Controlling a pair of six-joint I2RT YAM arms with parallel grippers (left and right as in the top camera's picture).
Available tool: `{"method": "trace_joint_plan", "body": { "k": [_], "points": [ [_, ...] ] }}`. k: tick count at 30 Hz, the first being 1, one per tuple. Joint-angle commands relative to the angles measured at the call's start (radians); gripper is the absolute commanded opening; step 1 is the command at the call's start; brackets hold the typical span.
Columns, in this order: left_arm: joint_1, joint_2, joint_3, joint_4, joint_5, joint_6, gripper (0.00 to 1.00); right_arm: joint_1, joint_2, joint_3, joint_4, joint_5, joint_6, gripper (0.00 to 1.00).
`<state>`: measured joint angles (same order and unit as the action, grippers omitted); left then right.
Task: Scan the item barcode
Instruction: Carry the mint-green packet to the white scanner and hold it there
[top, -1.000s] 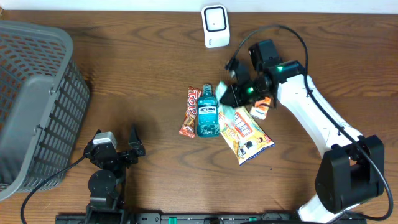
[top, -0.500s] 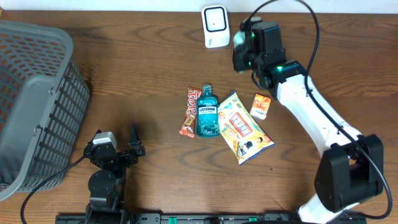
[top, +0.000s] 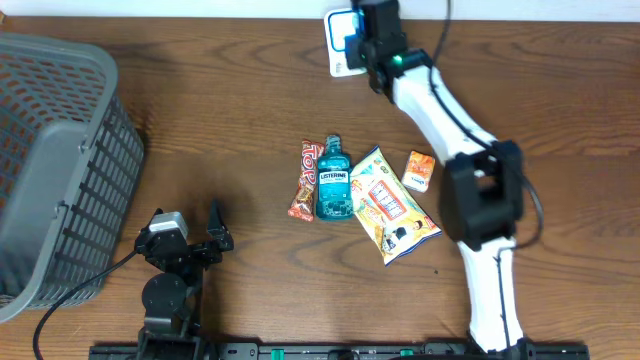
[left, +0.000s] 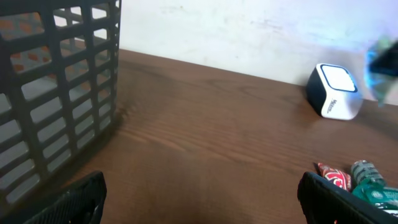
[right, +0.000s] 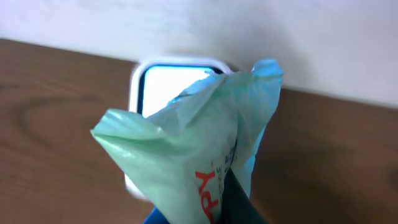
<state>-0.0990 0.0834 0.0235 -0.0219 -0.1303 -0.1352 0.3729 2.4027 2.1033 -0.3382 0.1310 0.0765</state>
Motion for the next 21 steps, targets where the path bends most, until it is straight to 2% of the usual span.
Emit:
{"method": "trace_joint_plan", "body": {
  "k": [1,5,9,18,21],
  "points": [
    [0.004,0.001,-0.019,-0.037,-0.020,-0.008,0.98,0.024,0.093,0.178,-0.010,0.029,-0.084,0.01],
    [0.005,0.001,-0.019,-0.037,-0.020,-0.008,0.98,0.049,0.188,0.290,0.018,0.114,-0.161,0.01],
    [0.004,0.001,-0.019,-0.038,-0.020,-0.008,0.98,0.074,0.243,0.303,0.081,0.212,-0.278,0.01],
    [0.004,0.001,-0.019,-0.037,-0.020,-0.008,0.98,0.060,0.266,0.303,0.135,0.209,-0.277,0.01],
    [0.004,0.001,-0.019,-0.037,-0.020,-0.008,0.98,0.058,0.265,0.303,0.147,0.257,-0.327,0.01]
  ]
}}
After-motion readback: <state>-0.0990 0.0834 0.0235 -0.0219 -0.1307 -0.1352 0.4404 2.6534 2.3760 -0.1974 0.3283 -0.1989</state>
